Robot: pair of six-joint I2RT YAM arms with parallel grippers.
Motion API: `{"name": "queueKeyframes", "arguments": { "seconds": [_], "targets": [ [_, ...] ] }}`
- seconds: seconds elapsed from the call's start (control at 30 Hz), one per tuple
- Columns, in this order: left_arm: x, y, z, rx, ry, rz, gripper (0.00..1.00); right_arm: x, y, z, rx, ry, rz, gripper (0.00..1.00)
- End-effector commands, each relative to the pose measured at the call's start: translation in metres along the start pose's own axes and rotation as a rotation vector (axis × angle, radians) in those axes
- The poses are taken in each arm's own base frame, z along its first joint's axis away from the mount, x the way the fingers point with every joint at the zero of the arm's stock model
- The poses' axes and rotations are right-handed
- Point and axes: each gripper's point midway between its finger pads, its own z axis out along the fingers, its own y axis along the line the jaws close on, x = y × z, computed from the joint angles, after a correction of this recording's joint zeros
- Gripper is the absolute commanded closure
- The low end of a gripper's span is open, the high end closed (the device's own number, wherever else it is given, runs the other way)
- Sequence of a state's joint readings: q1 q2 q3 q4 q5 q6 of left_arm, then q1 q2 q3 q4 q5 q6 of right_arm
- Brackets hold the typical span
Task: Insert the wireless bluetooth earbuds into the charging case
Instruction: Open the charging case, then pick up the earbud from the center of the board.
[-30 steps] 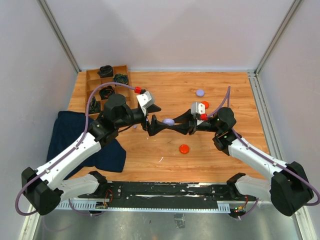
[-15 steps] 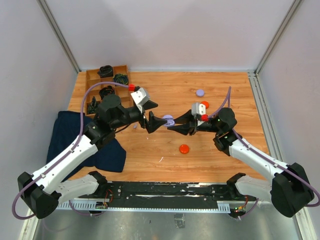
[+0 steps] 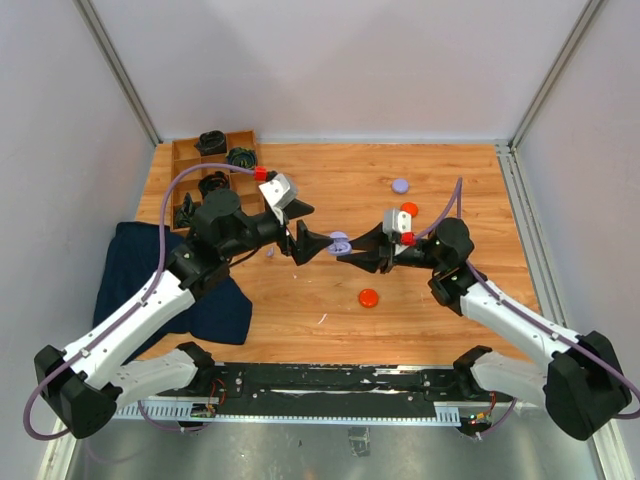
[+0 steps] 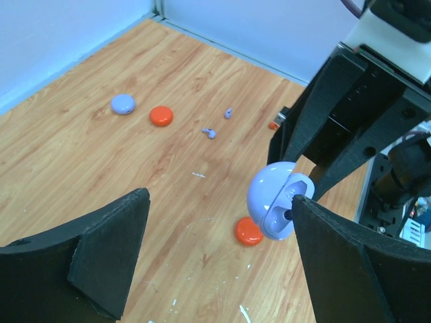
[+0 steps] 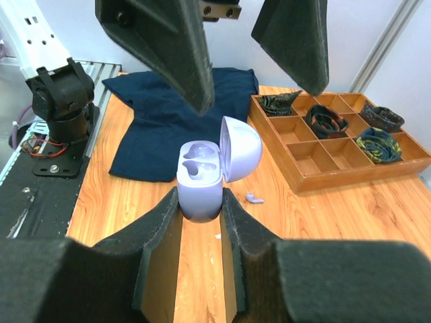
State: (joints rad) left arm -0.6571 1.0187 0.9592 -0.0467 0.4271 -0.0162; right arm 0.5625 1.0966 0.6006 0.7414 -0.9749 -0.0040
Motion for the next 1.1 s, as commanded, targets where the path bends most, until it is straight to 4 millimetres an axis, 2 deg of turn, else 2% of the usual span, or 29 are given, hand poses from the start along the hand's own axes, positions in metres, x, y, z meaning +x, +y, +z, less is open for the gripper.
{"name": "queueKeyframes", "arguments": {
  "seconds": [0.0,0.1,0.3,0.53,0.67,0.8,1.0,1.07],
  "targets": [
    [-0.014,0.012,-0.005,-0.094,-0.053,-0.044,0.08,0.011,-0.004,-0.008,0.067,0.046,-0.042,0.99],
    [0.005,0.03,-0.003,-0.205,-0.016,-0.138,0.08,0.024,-0.007,-0.017,0.124,0.096,-0.042,0.98],
    [0.067,0.073,-0.004,-0.468,0.118,-0.311,0.08,0.048,-0.008,-0.038,0.236,0.178,-0.042,0.98],
    [0.127,0.114,0.002,-0.698,0.309,-0.431,0.09,0.057,-0.008,-0.054,0.322,0.2,-0.042,0.98],
    [0.156,0.13,0.008,-0.792,0.424,-0.471,0.11,0.061,-0.009,-0.059,0.354,0.209,-0.045,0.98],
    [0.18,0.141,0.015,-0.856,0.522,-0.487,0.13,0.065,-0.012,-0.062,0.378,0.222,-0.042,0.98],
    [0.2,0.152,0.029,-0.885,0.584,-0.51,0.19,0.069,-0.009,-0.062,0.369,0.23,-0.033,0.98],
    [0.209,0.156,0.034,-0.895,0.616,-0.522,0.25,0.067,-0.009,-0.062,0.368,0.226,-0.035,0.98]
  ]
}}
